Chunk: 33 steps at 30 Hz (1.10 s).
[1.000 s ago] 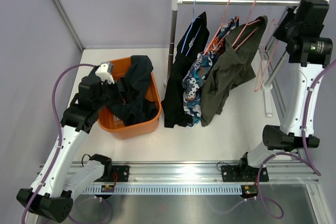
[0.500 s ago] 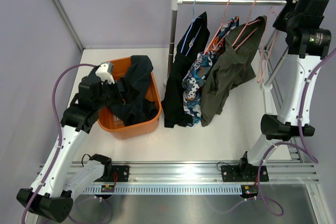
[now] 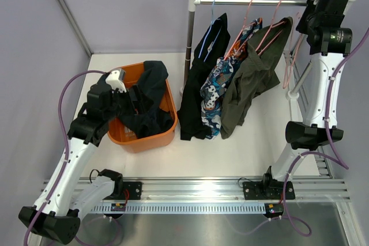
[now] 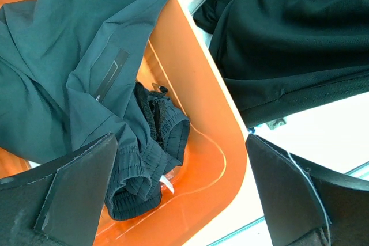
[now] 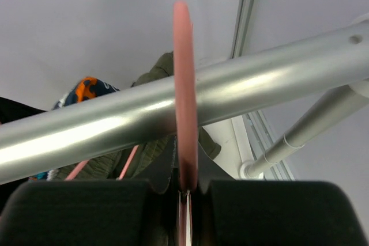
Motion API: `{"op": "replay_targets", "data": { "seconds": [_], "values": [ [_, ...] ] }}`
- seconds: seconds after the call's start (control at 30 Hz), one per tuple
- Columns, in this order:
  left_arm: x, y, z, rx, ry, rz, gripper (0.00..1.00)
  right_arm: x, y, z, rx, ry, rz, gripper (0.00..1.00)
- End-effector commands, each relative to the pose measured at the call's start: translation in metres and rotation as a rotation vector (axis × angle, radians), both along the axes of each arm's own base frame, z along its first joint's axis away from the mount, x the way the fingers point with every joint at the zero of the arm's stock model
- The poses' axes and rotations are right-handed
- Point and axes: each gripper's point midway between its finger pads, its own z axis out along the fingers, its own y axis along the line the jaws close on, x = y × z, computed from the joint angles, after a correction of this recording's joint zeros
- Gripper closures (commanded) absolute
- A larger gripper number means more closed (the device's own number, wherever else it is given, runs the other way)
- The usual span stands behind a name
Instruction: Remove the shorts from the hanger
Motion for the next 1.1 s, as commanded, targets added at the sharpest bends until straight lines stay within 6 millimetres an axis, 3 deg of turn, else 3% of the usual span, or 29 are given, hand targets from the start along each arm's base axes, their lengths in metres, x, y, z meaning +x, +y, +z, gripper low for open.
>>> {"op": "replay_targets", "data": {
  "seconds": [0.0, 0.17, 0.43, 0.53, 0.6, 0.73, 0.8, 1.07],
  "values": [
    [0.003, -0.007, 0.009, -0.017, -0.043, -0.04, 0.01, 0.007, -0.009, -0.013, -0.035, 0.028, -0.028, 1.0],
    [0.002, -0.006, 0.007, -0.014, -0.041, -0.038, 0.01, 0.008, -0.01, -0.03, -0.007, 0.076, -0.043, 1.0],
    [0.001, -0.007, 0.007, -0.016, -0.042, -0.043, 0.01, 0.006, -0.004, -0.037, 0.04, 0.089, -0.034, 1.0],
    [0.0, -0.007, 0.008, -0.017, -0.049, -0.045, 0.01, -0.002, -0.004, -0.034, 0.058, 0.086, -0.05, 0.89],
    [-0.001, -0.007, 0.007, -0.016, -0.046, -0.046, 0.01, -0.008, -0.004, -0.03, 0.072, 0.076, -0.064, 0.74],
    [-0.001, -0.007, 0.007, -0.019, -0.049, -0.047, 0.01, -0.032, 0.002, -0.005, 0.088, 0.011, -0.057, 0.59],
    [-0.001, -0.007, 0.006, -0.02, -0.048, -0.048, 0.01, -0.04, 0.002, -0.004, 0.093, 0.007, -0.067, 0.54],
    [0.001, -0.009, -0.002, -0.019, -0.04, -0.054, 0.01, -0.104, 0.007, 0.013, 0.109, -0.076, -0.087, 0.49]
  ]
}}
